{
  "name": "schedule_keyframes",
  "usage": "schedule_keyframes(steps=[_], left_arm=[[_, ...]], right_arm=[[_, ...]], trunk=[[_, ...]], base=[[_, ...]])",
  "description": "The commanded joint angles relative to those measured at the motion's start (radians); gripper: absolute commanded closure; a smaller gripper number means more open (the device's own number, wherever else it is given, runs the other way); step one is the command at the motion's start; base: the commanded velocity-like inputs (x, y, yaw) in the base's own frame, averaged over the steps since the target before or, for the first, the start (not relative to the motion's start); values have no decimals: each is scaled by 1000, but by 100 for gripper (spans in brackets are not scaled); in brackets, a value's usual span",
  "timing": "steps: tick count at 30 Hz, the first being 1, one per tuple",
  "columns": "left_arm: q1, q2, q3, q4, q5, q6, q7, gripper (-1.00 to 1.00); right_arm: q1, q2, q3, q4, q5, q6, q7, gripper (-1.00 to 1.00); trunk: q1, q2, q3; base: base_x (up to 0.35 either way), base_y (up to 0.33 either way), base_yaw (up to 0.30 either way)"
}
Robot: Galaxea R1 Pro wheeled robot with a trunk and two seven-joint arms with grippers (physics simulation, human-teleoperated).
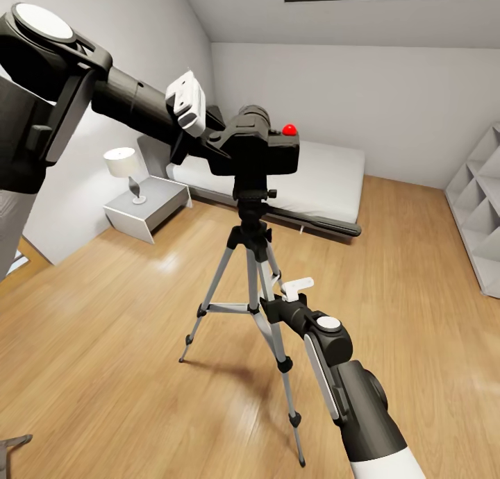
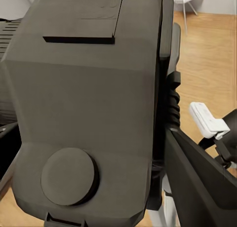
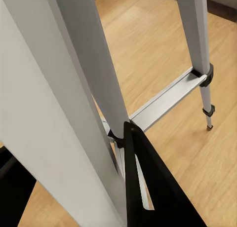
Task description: Attach the digital camera to the camera tripod in the bedroom.
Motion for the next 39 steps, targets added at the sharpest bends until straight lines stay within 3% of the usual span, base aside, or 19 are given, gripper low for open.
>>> schedule_keyframes(steps=[1,27,28,39], left_arm=[[-2,1,-4,0,6,7,1,100],[-2,3,-8,1,9,7,1,100],[-2,3,-8,1,9,6,1,-100],[-2,4,-8,1,12,7,1,-100]], right_arm=[[-1,0,-1,0,27,4,6,100],[-1,0,-1,0,27,4,6,100],[-1,0,-1,0,27,4,6,100],[-1,0,-1,0,27,4,6,100]], trunk=[[1,-2,-2],[1,-2,-2],[1,-2,-2],[1,-2,-2]], base=[[0,0,0],[0,0,0],[0,0,0],[0,0,0]])
